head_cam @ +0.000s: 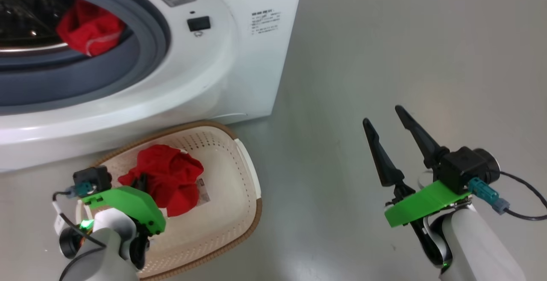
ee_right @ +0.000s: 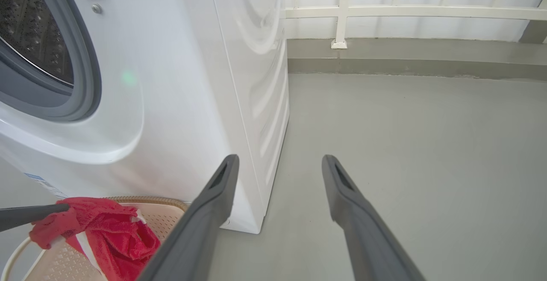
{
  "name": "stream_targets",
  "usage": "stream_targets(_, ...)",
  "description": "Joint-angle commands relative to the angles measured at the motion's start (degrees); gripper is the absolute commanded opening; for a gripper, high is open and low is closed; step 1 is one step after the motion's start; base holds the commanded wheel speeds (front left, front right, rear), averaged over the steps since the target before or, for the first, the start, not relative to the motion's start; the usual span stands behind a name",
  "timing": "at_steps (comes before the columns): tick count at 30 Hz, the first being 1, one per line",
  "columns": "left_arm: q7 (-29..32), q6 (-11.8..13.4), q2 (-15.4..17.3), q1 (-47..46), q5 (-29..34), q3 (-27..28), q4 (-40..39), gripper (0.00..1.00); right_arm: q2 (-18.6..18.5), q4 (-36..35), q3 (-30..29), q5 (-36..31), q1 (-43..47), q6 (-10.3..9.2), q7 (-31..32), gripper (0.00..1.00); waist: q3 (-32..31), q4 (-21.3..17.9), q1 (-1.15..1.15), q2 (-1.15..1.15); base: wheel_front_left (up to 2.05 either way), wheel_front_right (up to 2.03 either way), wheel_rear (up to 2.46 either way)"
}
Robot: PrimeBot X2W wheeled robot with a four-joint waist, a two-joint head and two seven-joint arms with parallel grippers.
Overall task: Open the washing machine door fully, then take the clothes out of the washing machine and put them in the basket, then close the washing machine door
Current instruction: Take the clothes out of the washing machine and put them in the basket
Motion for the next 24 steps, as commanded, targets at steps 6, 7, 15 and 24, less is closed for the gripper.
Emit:
stream_targets(6, 3.0, -0.9, 1.9, -2.5, -2.9, 2.9, 5.5, 0.0, 0.8, -1.8, 1.8, -0.6, -1.4, 0.35, -0.4, 1.0, 3.7, -2.4, 0.0, 0.0, 0.0, 0.0, 0.0)
stream_targets(7, 3.4, -1.1, 1.8, -2.7, -3.4, 3.2, 6.0, 0.0, 0.8, -2.0, 1.8, -0.6, -1.6, 0.35, -0.4, 1.0, 4.1, -2.6, 0.0, 0.0, 0.0, 0.0, 0.0)
stream_targets(15, 7.0, -1.0, 2.2, -2.4, -5.5, 4.2, 8.3, 0.0, 1.3, -2.5, 1.8, -0.6, -2.0, 0.35, -0.4, 1.0, 5.7, -4.6, 0.0, 0.0, 0.0, 0.0, 0.0)
stream_targets(24, 4.6, -0.6, 2.4, -2.5, -4.7, 2.7, 8.7, 1.0, 1.6, -2.1, 1.2, -1.0, -1.9, 0.35, -0.4, 1.0, 5.4, -4.6, 0.0, 0.0, 0.0, 0.0, 0.0)
